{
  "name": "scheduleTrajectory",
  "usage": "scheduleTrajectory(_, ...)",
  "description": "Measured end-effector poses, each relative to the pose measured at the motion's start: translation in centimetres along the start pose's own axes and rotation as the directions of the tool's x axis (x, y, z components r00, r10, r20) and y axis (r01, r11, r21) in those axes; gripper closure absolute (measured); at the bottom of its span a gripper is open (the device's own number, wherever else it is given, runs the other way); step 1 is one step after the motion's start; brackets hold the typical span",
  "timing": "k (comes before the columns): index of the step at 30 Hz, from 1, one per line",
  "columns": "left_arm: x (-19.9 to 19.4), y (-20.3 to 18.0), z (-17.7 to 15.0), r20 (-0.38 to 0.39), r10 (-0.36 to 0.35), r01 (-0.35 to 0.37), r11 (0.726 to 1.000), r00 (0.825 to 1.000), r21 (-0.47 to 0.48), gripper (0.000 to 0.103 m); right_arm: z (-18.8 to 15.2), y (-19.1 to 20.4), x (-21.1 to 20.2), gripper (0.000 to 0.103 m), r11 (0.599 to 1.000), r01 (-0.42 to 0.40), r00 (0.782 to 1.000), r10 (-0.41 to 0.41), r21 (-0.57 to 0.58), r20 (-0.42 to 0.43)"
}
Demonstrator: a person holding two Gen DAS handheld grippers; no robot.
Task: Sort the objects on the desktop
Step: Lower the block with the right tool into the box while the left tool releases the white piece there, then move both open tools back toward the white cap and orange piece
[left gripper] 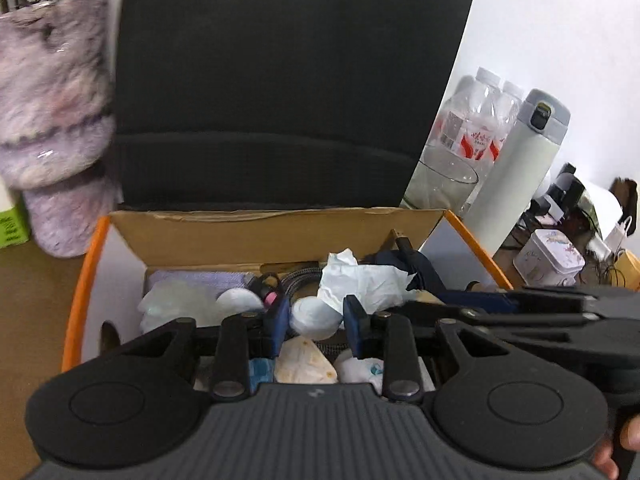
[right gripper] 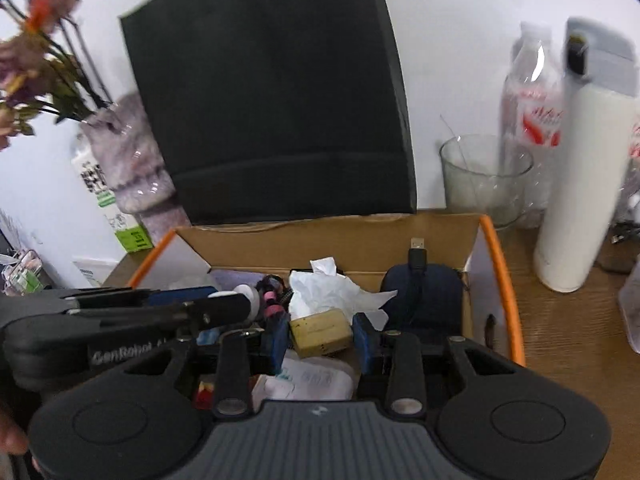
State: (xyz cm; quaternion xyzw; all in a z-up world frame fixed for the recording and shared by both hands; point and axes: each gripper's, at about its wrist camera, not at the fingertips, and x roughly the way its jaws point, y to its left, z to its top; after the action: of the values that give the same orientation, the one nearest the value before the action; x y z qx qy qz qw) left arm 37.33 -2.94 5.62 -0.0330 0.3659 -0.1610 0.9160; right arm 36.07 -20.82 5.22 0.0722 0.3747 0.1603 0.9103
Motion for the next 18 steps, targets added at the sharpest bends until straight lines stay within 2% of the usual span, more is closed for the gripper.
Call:
scheduleTrajectory(2,0.3,0.4,0.5,0.017,0.028,-0.028,1.0,0.999,0.002,0.057,0.4,-0.2,0.6,0.055,1.0,0.016,1.0,-0.016,-0.001,0.013)
scheduleTrajectory(4,0.0,0.9,0.9,0.03,0.013,-0.013,1.0,0.999,-0.007,0.053,0.8,-1.0,0.3,0.047,0.999,0.014,0.999,-0.015,0.029,0.042)
scheduleTrajectory(6,-1.0,0.9,1.0,0.046,0.014,-0.013,1.0,0.999,-0.017,0.053,0.9,-1.4,-1.0,0.047,0.999,0.015,0.997,-0.018,0.036,0.073)
scheduleTrajectory(9,-4.1,-0.1,0.9,0.081,0.058,-0.057,0.998,0.995,-0.018,0.051,0.3,-1.2,-4.3,0.045,1.0,0.024,0.99,-0.027,0.019,0.141)
scheduleTrajectory(10,-5.3,-0.5,0.8,0.105,0.065,-0.062,0.998,0.992,-0.025,0.045,0.1,-1.0,-5.2,0.044,1.0,0.024,0.988,-0.025,0.008,0.15)
scheduleTrajectory(11,-6.9,-1.0,0.4,0.139,0.071,-0.066,0.997,0.988,-0.042,0.033,-0.2,-0.6,-6.2,0.042,1.0,0.025,0.987,-0.023,-0.007,0.157)
scheduleTrajectory(12,-8.1,-1.4,-0.1,0.159,0.074,-0.067,0.997,0.985,-0.047,0.029,-0.8,-0.1,-7.4,0.041,0.999,0.032,0.986,-0.027,-0.031,0.166)
scheduleTrajectory(15,-11.8,-3.1,-2.2,0.185,0.102,-0.094,0.994,0.978,-0.051,0.026,-2.7,0.9,-10.5,0.035,0.995,0.065,0.984,-0.052,-0.073,0.171)
scheduleTrajectory(18,-15.5,-4.5,-5.6,0.201,0.153,-0.141,0.987,0.968,-0.073,0.017,-5.9,1.5,-13.7,0.033,0.99,0.094,0.983,-0.077,-0.102,0.167)
